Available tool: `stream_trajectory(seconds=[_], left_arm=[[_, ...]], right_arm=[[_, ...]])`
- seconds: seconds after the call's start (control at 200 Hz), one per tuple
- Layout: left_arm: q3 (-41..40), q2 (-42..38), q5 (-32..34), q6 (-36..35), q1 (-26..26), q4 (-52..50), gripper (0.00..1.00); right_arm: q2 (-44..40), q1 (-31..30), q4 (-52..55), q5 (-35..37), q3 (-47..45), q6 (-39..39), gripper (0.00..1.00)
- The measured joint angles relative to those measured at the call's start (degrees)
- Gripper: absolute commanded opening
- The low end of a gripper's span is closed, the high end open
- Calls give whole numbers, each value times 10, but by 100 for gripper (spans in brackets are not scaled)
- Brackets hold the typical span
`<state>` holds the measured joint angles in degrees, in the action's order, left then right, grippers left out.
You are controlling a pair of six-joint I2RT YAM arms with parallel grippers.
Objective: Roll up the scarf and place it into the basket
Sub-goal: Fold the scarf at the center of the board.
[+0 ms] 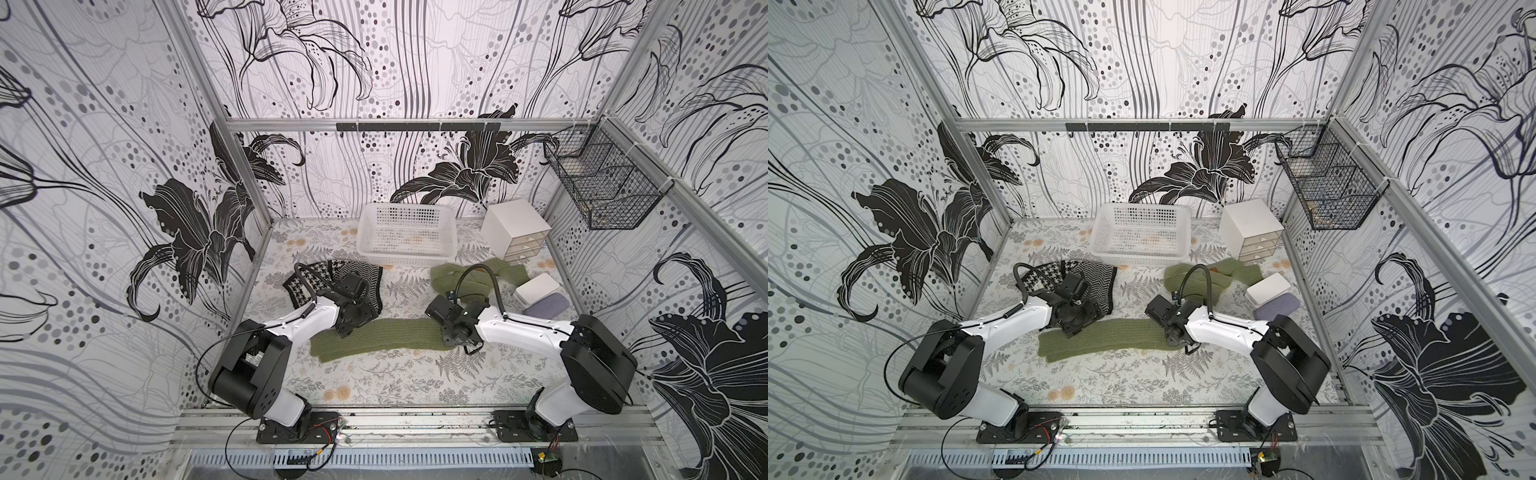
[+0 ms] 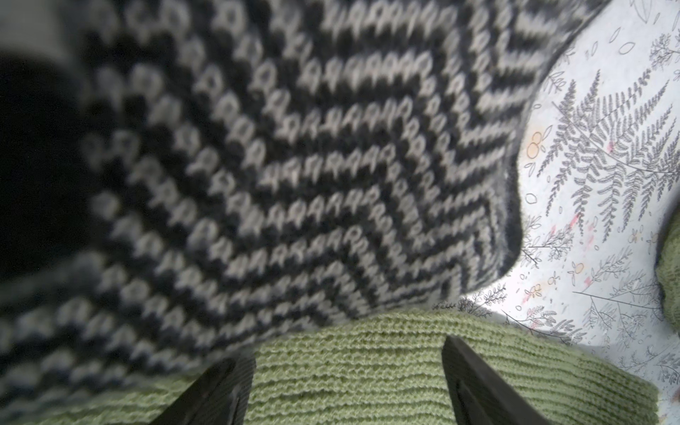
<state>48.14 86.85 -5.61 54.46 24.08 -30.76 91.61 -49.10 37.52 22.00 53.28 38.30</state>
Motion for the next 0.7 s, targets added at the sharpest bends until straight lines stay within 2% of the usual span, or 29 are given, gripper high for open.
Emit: stream_trajectory(seconds=[0.065, 0.205, 0.38, 0.676, 0.701], left_arm=[[0, 0, 0, 0, 0, 0, 84], [0, 0, 0, 0, 0, 1, 84], [0, 8, -2, 0, 0, 4, 84], [0, 27, -6, 0, 0, 10, 84], [0, 27, -7, 0, 0, 11, 84]], right_arm=[[21, -4, 8, 13, 14, -4, 29], [52, -17, 26, 41, 35, -7, 0], [38, -27, 63, 76, 27, 11, 0], [-89, -26, 95, 82, -67, 39, 0], [-95, -25, 95, 80, -73, 40, 4]])
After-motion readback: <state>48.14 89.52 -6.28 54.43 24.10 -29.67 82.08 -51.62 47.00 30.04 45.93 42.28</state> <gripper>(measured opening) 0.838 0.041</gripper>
